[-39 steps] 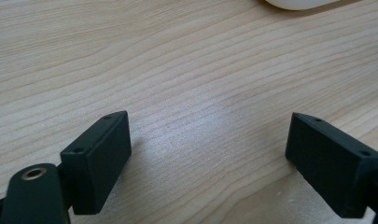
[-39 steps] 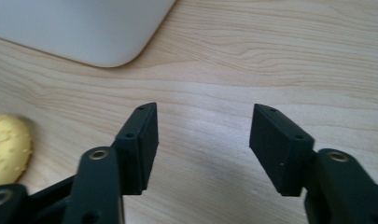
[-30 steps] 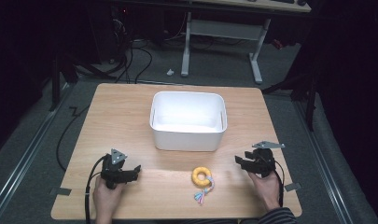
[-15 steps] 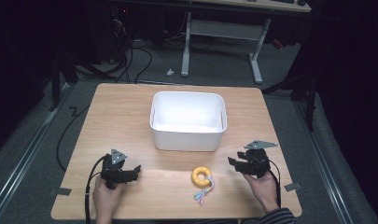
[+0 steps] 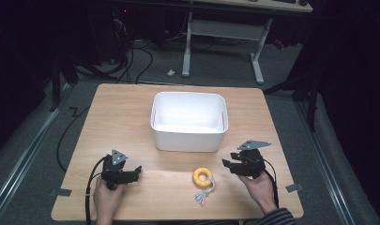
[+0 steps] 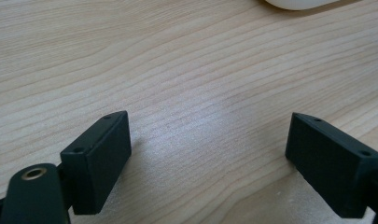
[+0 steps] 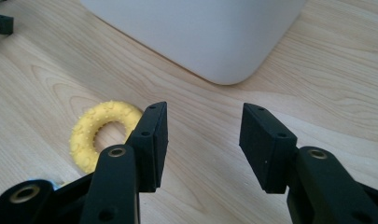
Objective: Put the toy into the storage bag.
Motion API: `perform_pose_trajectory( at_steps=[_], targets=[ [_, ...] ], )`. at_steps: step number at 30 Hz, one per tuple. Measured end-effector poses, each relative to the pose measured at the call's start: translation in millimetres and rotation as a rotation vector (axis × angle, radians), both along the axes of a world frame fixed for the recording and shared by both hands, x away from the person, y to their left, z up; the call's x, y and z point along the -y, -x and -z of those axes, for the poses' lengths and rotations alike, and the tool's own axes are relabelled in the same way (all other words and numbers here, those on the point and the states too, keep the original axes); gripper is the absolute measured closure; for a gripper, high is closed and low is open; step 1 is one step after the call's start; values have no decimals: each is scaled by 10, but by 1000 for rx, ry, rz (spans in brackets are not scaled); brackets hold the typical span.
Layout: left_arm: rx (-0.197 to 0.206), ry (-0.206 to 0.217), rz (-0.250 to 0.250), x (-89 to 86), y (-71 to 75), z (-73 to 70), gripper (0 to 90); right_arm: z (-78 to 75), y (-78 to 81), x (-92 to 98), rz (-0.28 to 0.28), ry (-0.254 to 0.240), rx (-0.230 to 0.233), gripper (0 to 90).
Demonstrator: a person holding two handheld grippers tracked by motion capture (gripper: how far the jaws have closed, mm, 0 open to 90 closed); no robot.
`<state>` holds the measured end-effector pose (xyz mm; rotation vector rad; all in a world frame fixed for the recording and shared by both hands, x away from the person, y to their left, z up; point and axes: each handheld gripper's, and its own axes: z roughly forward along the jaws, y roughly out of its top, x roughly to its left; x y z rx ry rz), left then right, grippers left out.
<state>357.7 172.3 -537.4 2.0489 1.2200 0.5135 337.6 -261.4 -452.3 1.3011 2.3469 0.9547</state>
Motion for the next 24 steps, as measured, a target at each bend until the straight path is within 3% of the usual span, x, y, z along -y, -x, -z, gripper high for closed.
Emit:
perform_pose_trajectory(
  at_steps=[24],
  targets=[
    [0, 0, 0, 0, 0, 0, 144, 92, -50, -389, -125, 24, -80, 530]
  ],
)
